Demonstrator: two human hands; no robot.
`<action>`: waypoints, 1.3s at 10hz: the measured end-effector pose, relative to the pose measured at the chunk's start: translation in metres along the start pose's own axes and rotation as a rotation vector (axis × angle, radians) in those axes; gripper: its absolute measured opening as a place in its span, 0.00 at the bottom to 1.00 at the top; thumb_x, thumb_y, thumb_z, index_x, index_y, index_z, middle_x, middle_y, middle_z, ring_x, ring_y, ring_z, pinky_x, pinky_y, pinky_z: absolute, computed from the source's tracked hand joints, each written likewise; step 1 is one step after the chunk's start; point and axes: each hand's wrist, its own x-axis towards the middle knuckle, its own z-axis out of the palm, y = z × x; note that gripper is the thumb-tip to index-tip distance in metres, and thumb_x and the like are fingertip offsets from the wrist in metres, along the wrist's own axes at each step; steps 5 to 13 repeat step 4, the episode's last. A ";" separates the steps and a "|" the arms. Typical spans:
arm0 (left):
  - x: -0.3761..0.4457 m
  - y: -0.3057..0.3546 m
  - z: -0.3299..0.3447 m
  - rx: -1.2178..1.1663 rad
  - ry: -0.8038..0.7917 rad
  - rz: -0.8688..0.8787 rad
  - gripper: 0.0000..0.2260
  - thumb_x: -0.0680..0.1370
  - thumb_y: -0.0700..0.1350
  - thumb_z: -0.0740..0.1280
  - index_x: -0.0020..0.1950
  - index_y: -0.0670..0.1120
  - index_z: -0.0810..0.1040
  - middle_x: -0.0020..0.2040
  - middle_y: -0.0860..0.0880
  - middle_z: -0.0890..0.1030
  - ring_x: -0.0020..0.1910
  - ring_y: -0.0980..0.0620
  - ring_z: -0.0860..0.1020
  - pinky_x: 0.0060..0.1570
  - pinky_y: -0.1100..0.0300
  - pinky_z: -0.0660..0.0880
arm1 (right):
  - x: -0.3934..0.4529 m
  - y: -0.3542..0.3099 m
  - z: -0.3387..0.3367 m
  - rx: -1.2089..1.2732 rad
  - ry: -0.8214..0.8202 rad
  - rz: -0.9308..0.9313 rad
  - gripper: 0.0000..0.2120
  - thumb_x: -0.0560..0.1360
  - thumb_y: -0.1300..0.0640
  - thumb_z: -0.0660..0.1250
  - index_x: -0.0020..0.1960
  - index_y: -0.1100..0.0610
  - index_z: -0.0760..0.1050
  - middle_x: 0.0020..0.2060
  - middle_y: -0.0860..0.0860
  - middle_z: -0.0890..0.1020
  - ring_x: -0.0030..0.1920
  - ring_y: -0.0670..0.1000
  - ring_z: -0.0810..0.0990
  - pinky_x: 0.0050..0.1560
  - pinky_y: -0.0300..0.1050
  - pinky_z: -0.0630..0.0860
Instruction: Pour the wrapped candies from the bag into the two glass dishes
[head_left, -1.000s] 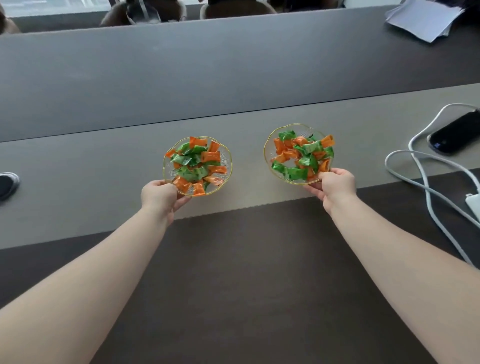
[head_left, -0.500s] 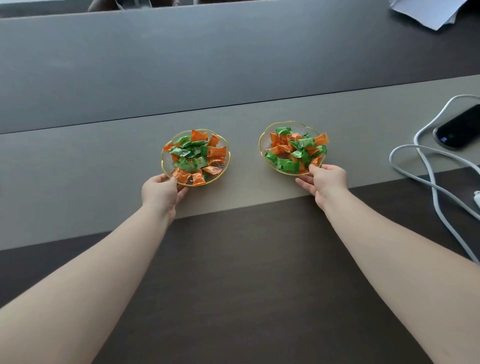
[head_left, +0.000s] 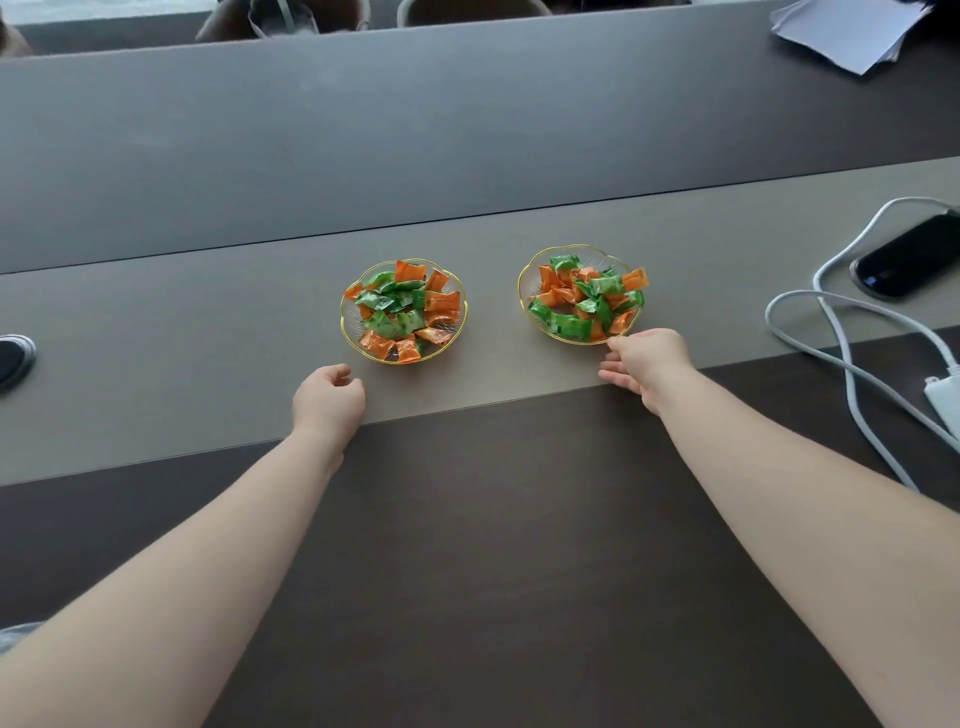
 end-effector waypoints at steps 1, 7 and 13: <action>-0.015 -0.011 -0.007 0.134 -0.024 0.059 0.19 0.76 0.43 0.60 0.67 0.43 0.70 0.66 0.44 0.76 0.64 0.45 0.73 0.63 0.54 0.70 | -0.026 0.002 -0.009 -0.064 -0.035 -0.004 0.16 0.77 0.66 0.63 0.63 0.68 0.70 0.59 0.66 0.78 0.55 0.60 0.81 0.49 0.50 0.80; -0.071 -0.046 -0.027 0.694 -0.236 0.247 0.24 0.78 0.48 0.57 0.74 0.48 0.58 0.78 0.50 0.56 0.76 0.50 0.55 0.71 0.50 0.59 | -0.192 -0.022 -0.119 -0.505 -0.123 -0.667 0.05 0.72 0.51 0.70 0.48 0.47 0.81 0.44 0.49 0.86 0.49 0.52 0.84 0.53 0.50 0.80; -0.071 -0.046 -0.027 0.694 -0.236 0.247 0.24 0.78 0.48 0.57 0.74 0.48 0.58 0.78 0.50 0.56 0.76 0.50 0.55 0.71 0.50 0.59 | -0.192 -0.022 -0.119 -0.505 -0.123 -0.667 0.05 0.72 0.51 0.70 0.48 0.47 0.81 0.44 0.49 0.86 0.49 0.52 0.84 0.53 0.50 0.80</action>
